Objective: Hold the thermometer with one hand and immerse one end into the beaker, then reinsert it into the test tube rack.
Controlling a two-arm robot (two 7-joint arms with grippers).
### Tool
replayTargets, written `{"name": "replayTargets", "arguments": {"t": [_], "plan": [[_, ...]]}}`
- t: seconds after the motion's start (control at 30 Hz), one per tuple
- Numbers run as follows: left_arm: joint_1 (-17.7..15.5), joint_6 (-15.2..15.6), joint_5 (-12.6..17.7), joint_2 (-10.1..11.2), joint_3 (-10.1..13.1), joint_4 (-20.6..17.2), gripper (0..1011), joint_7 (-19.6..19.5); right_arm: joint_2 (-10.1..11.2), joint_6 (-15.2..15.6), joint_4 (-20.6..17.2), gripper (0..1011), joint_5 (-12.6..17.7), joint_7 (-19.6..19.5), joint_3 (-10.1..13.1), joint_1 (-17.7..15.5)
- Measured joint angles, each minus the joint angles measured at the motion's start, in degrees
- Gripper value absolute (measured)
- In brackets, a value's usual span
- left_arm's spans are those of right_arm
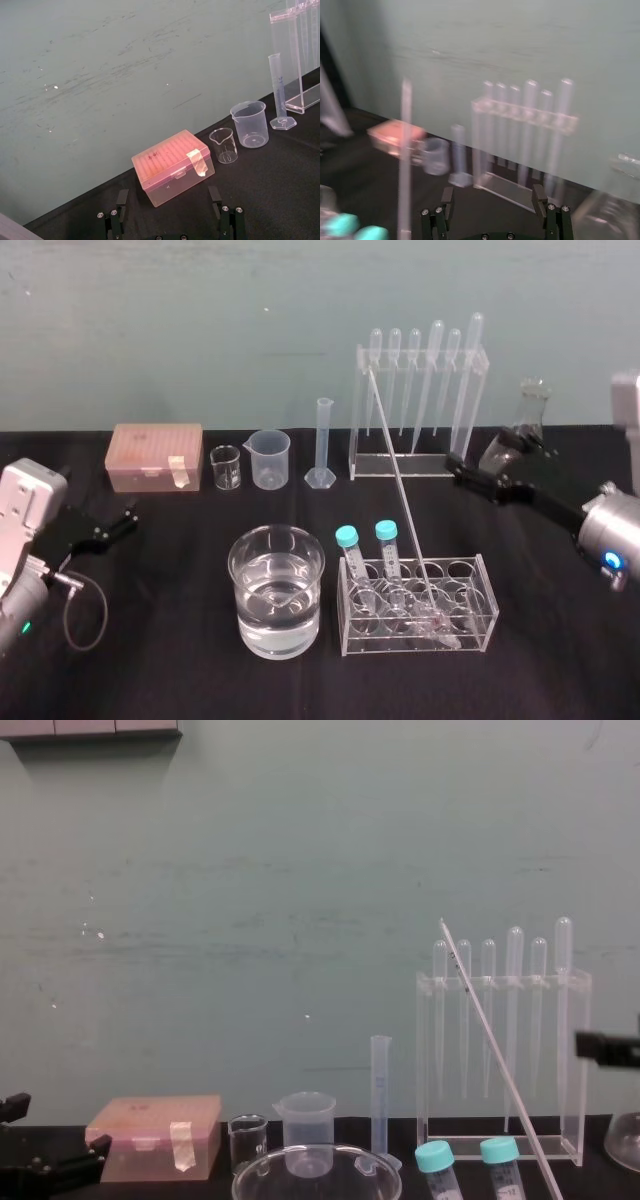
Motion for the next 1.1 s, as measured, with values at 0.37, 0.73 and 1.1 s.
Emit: {"name": "replayTargets", "arguments": {"t": [0.37, 0.73, 1.1], "plan": [[0.0, 0.0, 0.0, 0.0, 0.0, 0.0, 1008, 0.0, 1.3, 10.3, -3.0, 1003, 8.7, 12.0, -1.7, 6.3], [0.0, 0.0, 0.0, 0.0, 0.0, 0.0, 1008, 0.0, -2.0, 14.4, 2.3, 1003, 7.3, 12.0, -8.4, 14.7], [0.0, 0.0, 0.0, 0.0, 0.0, 0.0, 1008, 0.0, -3.8, 15.1, 5.2, 1003, 5.6, 10.4, -11.5, 18.3]]}}
